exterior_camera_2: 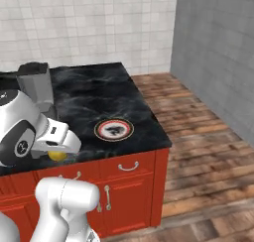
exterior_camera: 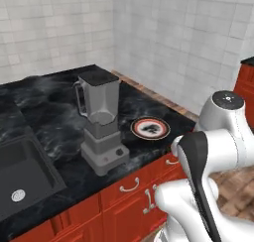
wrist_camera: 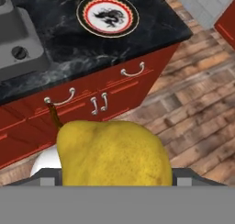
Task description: Pick the pear and mango from the fridge and place them on the plate next to the blender to make a fruit smoothie.
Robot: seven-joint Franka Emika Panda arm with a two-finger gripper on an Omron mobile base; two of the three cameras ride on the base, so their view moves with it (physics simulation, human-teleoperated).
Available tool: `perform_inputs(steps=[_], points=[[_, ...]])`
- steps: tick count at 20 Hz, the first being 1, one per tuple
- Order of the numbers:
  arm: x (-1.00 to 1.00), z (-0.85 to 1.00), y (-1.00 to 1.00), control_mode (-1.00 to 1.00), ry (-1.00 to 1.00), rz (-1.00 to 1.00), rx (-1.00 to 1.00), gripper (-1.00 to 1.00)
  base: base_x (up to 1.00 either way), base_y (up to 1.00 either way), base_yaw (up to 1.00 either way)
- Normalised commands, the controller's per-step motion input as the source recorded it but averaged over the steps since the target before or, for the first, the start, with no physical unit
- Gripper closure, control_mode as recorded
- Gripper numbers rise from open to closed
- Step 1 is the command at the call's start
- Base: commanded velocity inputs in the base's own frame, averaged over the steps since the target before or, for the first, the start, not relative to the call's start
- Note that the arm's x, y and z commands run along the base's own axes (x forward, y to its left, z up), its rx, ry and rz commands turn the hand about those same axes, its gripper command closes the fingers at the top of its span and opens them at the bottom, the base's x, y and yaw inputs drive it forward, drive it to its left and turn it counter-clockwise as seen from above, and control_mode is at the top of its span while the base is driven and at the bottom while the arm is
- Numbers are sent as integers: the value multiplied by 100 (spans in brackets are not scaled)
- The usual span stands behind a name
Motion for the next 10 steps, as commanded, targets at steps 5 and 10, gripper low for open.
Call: perform_inputs(steps=[5, 10], points=[[0, 0, 0, 100, 0, 0, 0, 100, 71, -78, 45], [0, 0, 0, 100, 0, 0, 0, 100, 18, -21, 34]])
